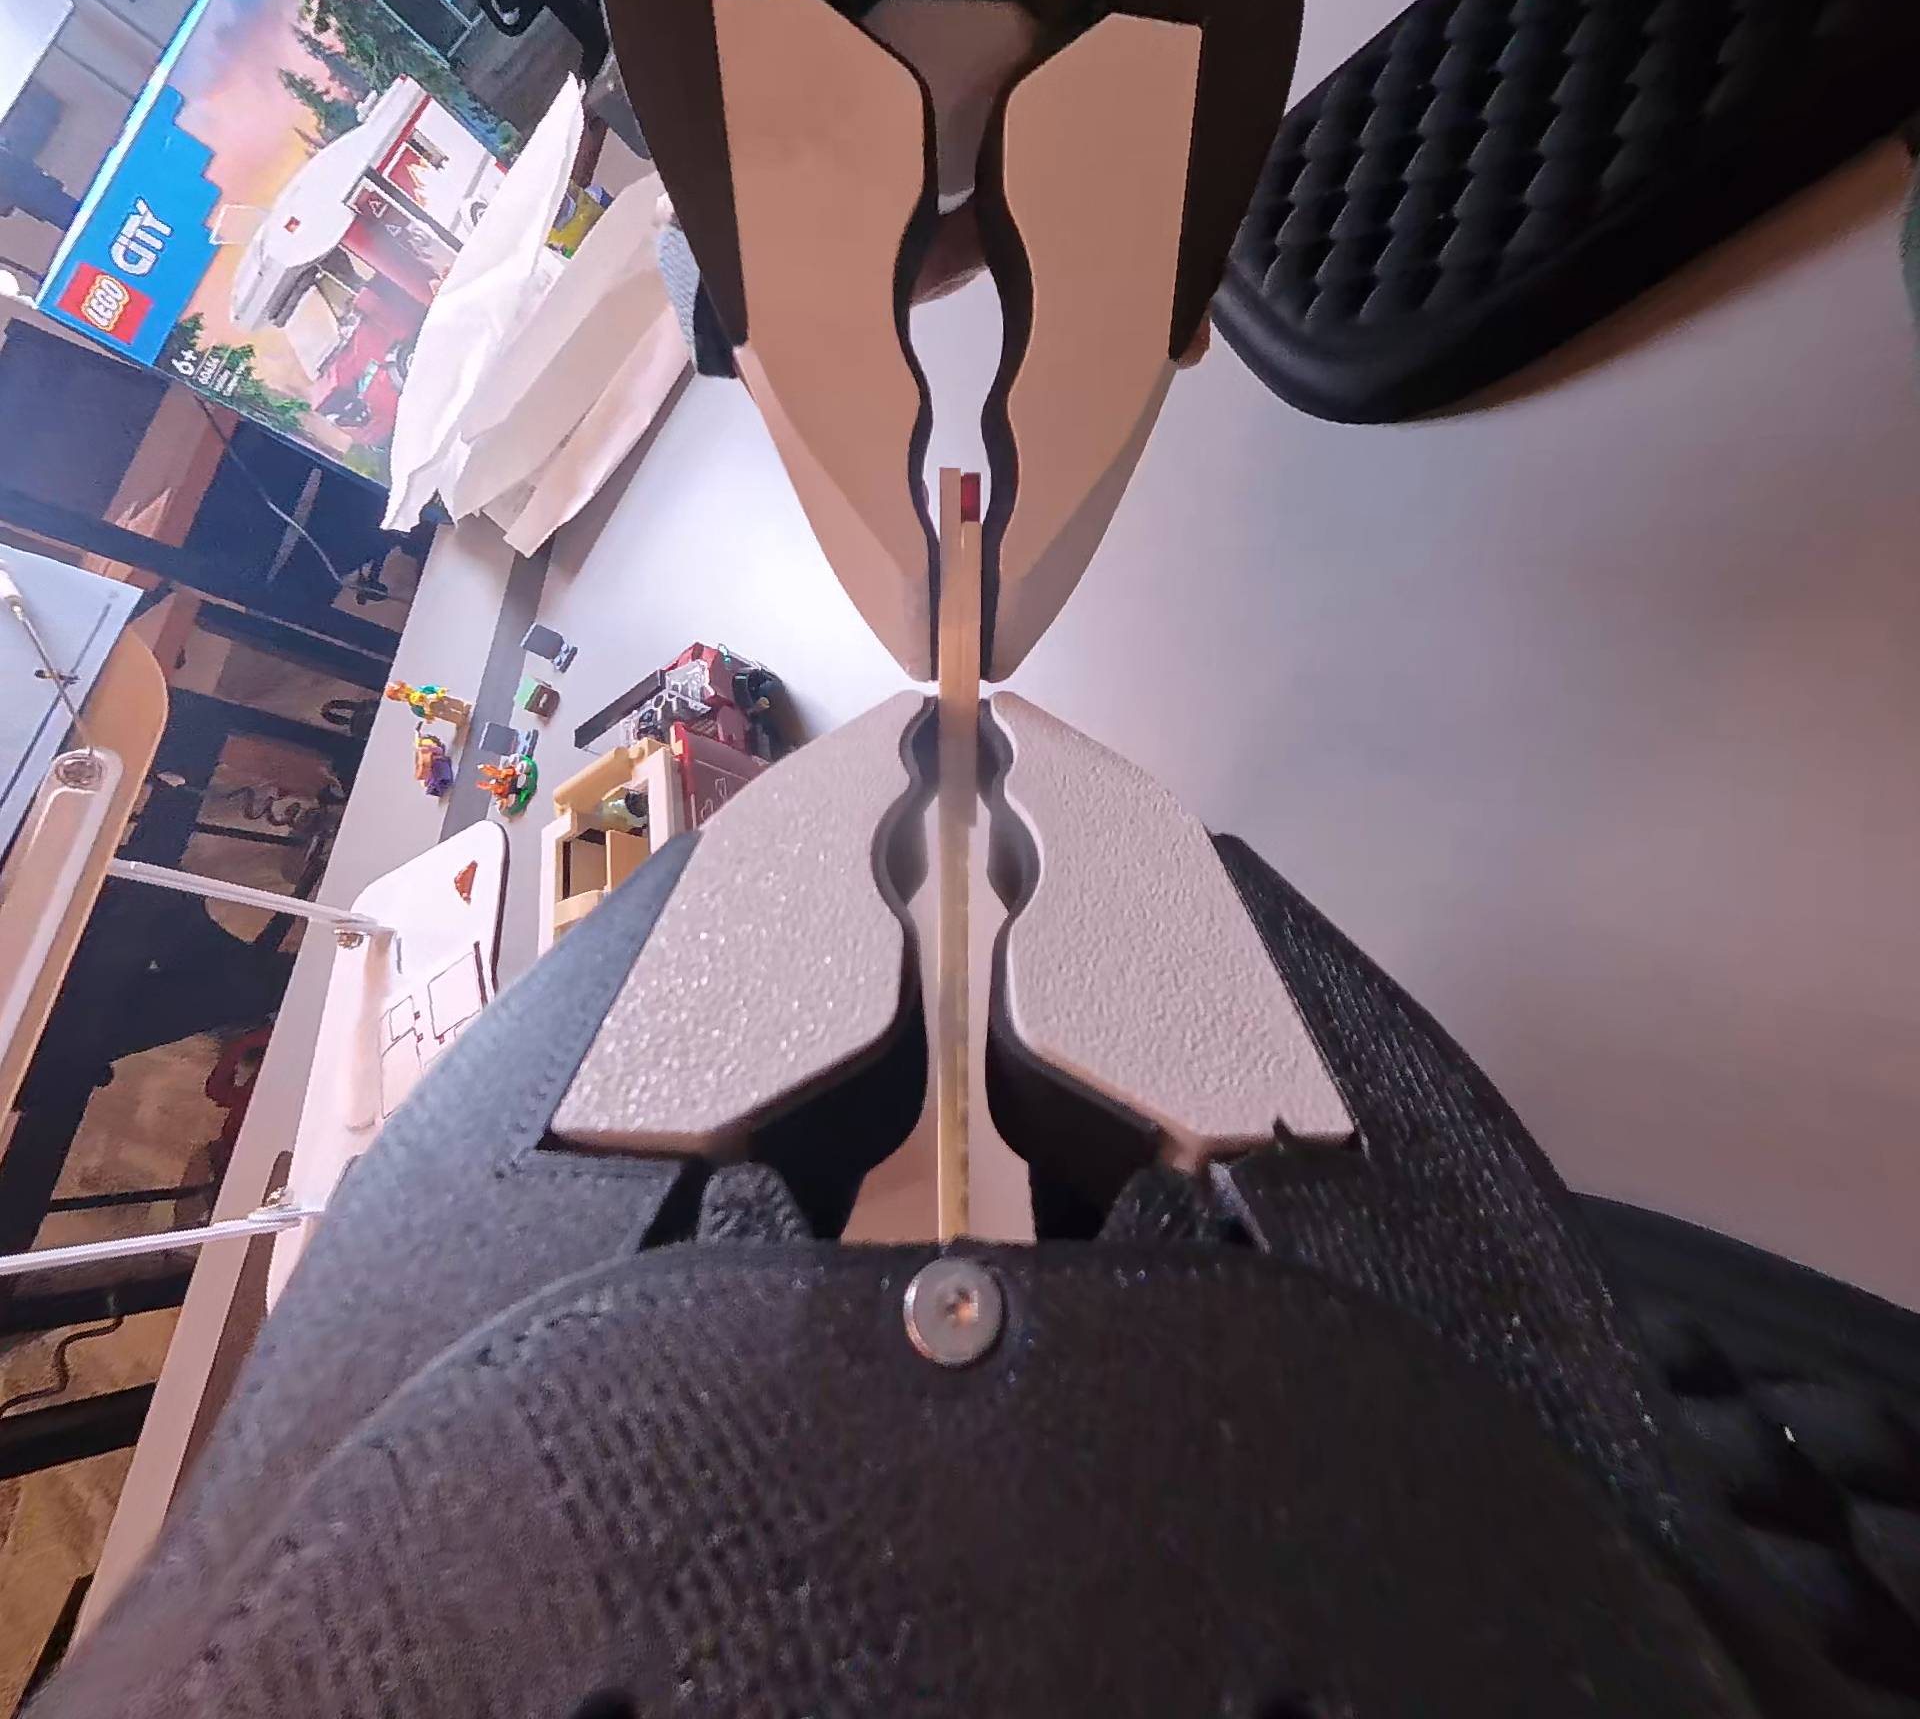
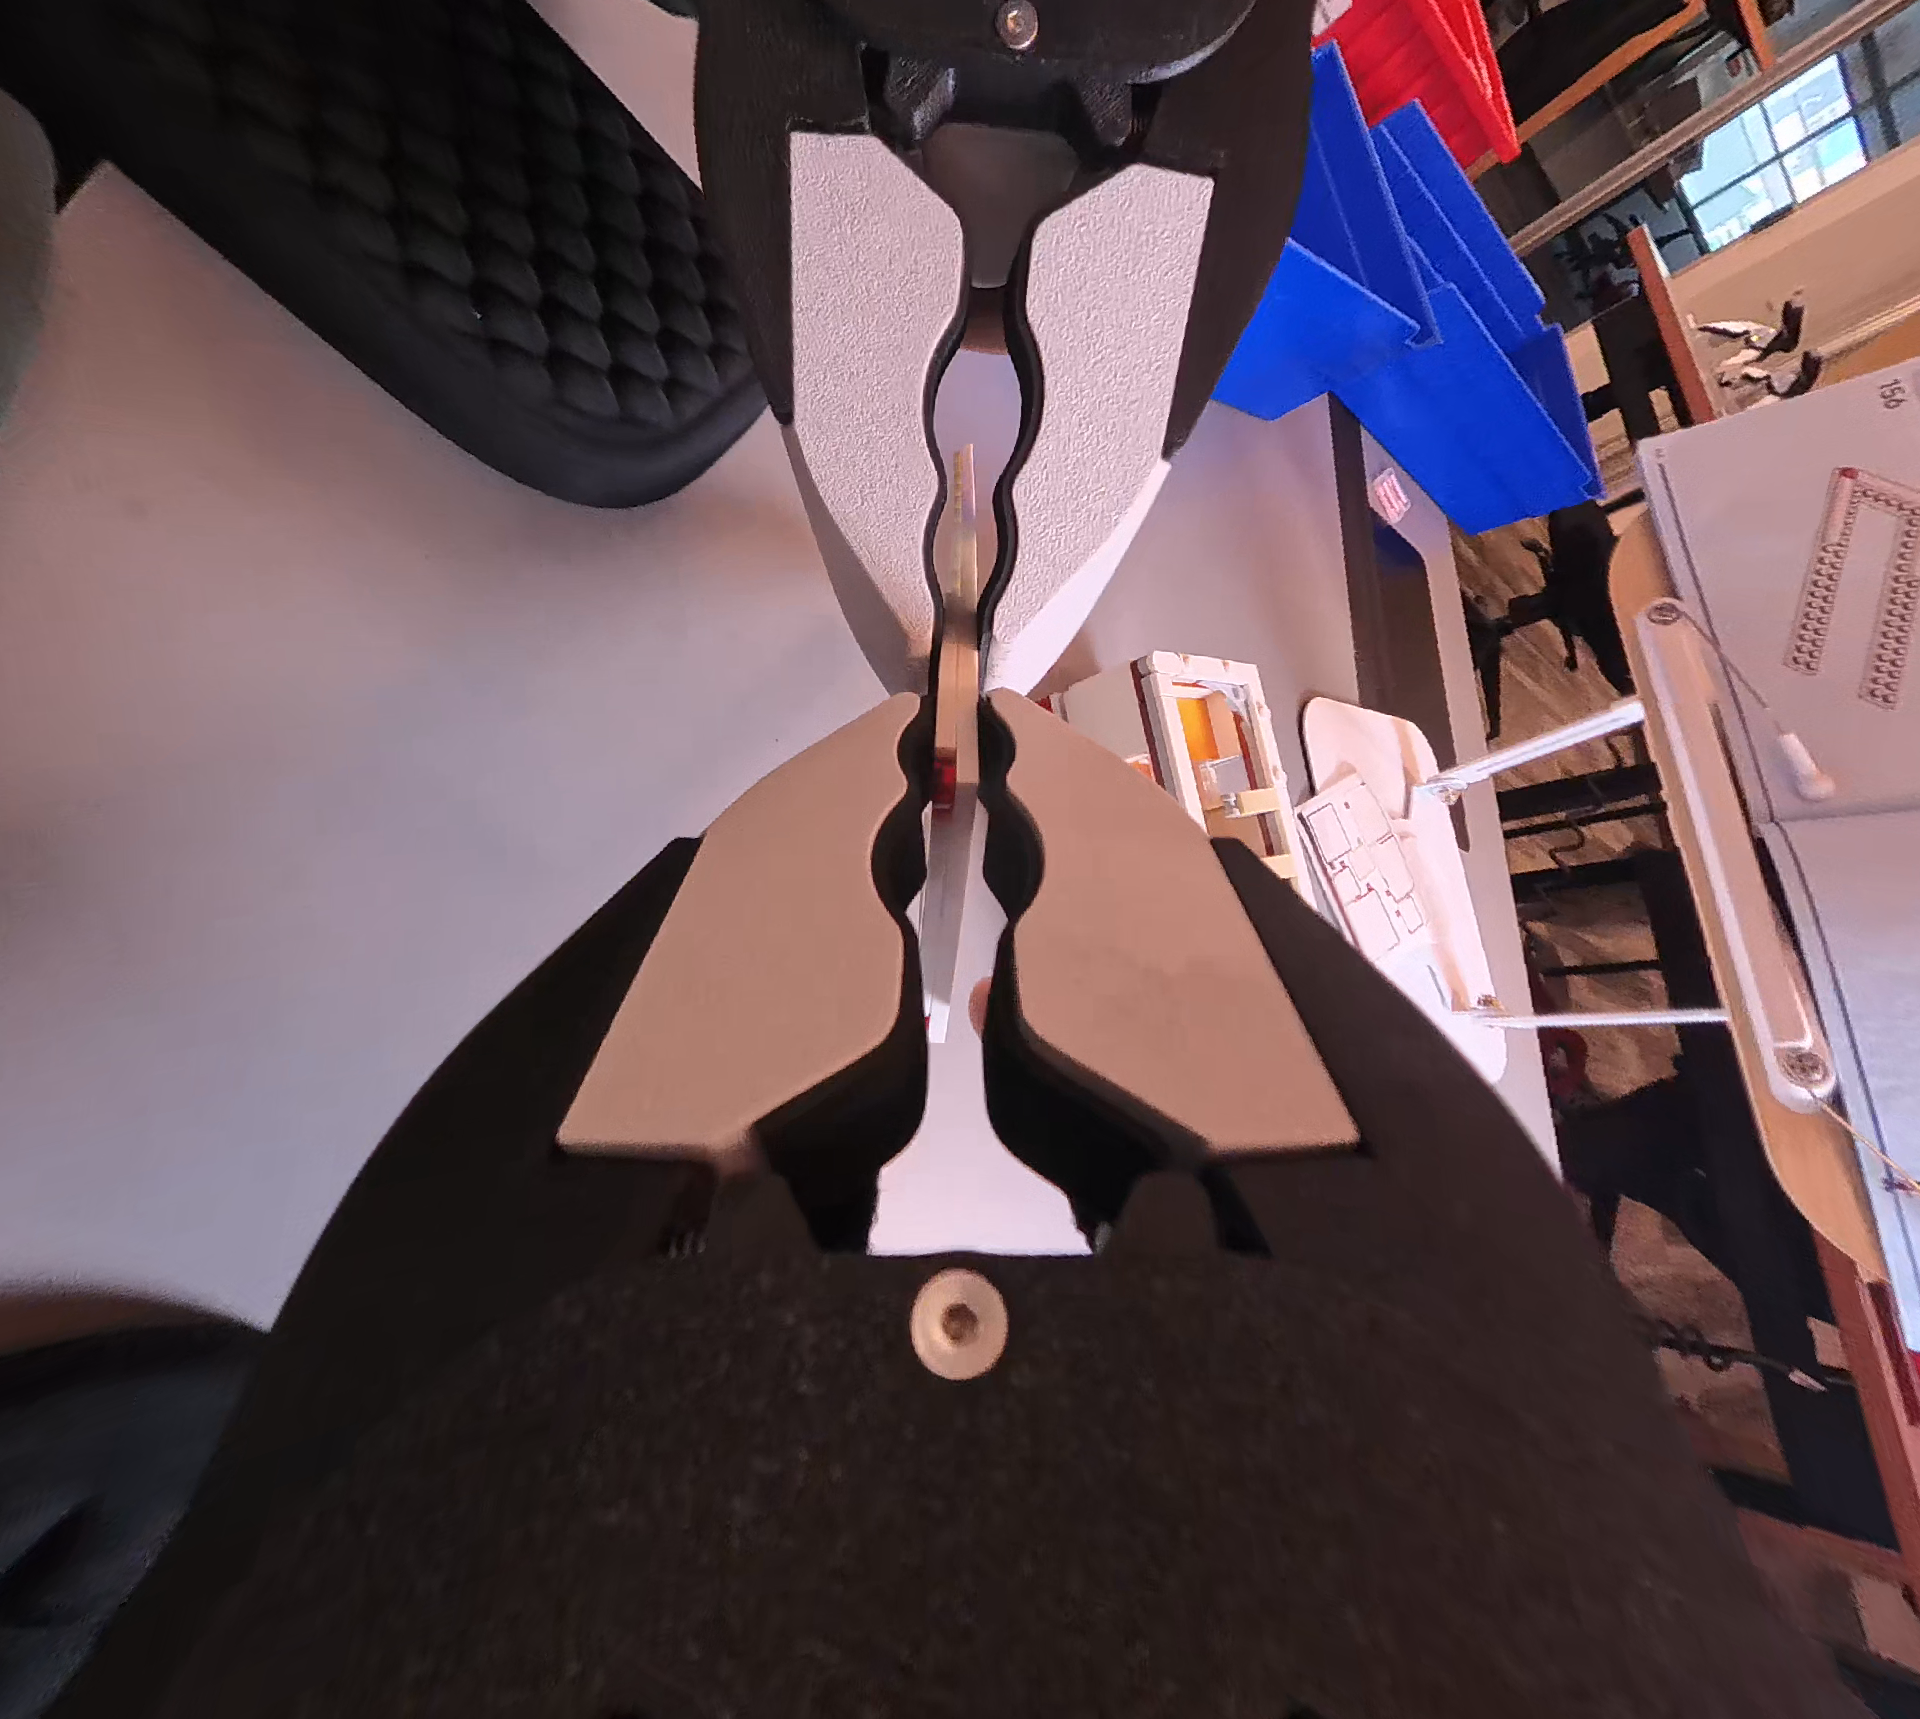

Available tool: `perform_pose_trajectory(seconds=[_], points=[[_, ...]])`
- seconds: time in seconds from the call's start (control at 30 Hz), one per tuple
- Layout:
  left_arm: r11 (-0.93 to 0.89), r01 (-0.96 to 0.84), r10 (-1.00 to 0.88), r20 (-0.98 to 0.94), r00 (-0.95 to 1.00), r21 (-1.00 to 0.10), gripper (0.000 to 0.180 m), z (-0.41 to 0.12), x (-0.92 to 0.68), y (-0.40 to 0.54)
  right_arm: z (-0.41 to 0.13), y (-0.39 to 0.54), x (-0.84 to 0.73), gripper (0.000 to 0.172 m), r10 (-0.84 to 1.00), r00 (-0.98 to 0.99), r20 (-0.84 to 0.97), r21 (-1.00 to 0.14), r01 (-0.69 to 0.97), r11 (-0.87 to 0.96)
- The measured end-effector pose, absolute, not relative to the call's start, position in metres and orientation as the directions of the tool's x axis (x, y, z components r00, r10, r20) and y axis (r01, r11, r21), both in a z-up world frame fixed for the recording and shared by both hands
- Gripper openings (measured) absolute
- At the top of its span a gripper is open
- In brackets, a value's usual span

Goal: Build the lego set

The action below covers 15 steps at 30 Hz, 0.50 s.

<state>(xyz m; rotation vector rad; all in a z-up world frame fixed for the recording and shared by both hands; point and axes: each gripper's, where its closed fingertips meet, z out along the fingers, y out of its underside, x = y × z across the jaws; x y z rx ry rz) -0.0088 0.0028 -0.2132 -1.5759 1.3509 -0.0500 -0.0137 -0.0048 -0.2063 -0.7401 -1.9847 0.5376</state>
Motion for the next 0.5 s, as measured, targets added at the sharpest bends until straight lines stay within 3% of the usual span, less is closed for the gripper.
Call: perform_pose_trajectory(seconds=[0.17,0.23,0.27,0.33,0.5], points=[[0.191,-0.726,-0.701,-0.609,0.370,-0.661,0.006,-0.212,-0.012,0.006,-0.206,-0.002,-0.018,0.006,0.696,-0.360,0.621,-0.621,0.317,0.717],[0.217,-0.690,-0.683,-0.613,0.398,-0.690,0.007,-0.205,-0.012,0.007,-0.199,0.000,-0.017,0.008,0.708,-0.333,0.623,-0.642,0.299,0.706],[0.225,-0.665,-0.671,-0.608,0.423,-0.712,0.006,-0.200,-0.015,0.008,-0.195,0.002,-0.015,0.022,0.719,-0.325,0.614,-0.656,0.295,0.694],[0.260,-0.594,-0.662,-0.589,0.465,-0.761,0.007,-0.191,-0.019,0.006,-0.188,0.007,-0.008,0.032,0.764,-0.315,0.564,-0.715,0.276,0.642],[0.340,-0.460,-0.684,-0.551,0.479,-0.821,0.007,-0.176,-0.019,-0.008,-0.185,0.019,0.003,0.030,0.814,-0.267,0.516,-0.782,0.240,0.575]])
